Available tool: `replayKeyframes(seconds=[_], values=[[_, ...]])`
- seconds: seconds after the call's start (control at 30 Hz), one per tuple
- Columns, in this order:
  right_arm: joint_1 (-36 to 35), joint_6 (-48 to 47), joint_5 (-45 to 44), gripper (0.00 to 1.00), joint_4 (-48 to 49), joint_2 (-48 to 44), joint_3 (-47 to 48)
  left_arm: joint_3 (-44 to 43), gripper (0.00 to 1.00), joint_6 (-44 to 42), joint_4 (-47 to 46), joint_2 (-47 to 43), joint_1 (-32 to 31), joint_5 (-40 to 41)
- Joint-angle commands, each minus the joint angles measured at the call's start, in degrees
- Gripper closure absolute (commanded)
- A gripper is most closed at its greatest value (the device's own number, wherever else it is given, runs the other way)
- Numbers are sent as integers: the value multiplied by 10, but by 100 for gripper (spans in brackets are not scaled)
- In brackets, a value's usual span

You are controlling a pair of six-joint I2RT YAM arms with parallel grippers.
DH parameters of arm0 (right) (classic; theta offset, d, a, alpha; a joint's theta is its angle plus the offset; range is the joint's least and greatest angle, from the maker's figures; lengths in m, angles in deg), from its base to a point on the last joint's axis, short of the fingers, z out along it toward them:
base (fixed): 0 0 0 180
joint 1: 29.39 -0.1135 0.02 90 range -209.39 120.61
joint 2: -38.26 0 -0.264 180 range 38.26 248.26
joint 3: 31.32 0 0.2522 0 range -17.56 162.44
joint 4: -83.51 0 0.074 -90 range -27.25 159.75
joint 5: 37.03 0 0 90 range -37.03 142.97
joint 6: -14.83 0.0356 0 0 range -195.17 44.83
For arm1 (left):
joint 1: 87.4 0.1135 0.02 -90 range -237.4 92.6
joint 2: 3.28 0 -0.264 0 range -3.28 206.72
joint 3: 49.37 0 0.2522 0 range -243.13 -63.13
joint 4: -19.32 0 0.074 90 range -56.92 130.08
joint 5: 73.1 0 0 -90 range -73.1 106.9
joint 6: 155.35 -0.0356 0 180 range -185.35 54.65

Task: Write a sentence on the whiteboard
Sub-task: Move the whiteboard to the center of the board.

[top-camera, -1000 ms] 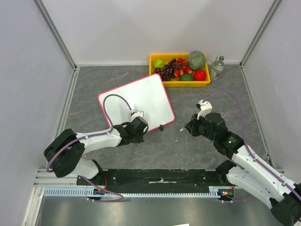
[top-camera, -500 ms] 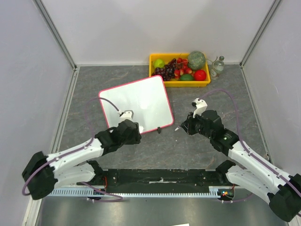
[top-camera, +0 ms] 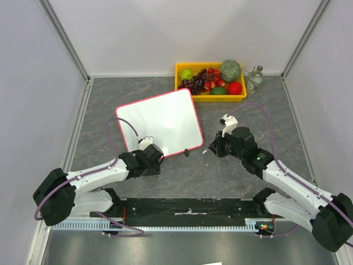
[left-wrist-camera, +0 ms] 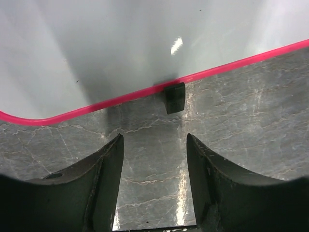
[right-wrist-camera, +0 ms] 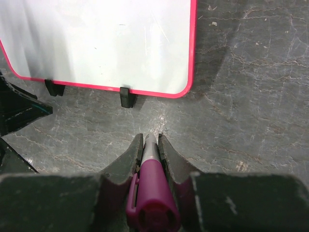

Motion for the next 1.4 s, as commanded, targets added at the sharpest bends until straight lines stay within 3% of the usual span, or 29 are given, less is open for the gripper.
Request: replayKeyframes(seconds=[0.0,0.4,0.53,0.77,1.07,1.37], values=[[6,-8,7,100,31,-7,21,-12,41,24,-40,24,-1,20],[11,5,12,100,26,-24,16,-15,50,38,-93,140,-1,71],[11,2,13,100,25,-22,19,-12,62,41,-114,163,-1,77],[13,0,14,100,26,-20,18,-8,98,37,-127,173,-2,63],[20,8,4,100,21,-58,26,-28,98,72,-124,176,-60,41],[22,9,-21,100,1,-91,41,-116,98,166,-84,285,-174,26]])
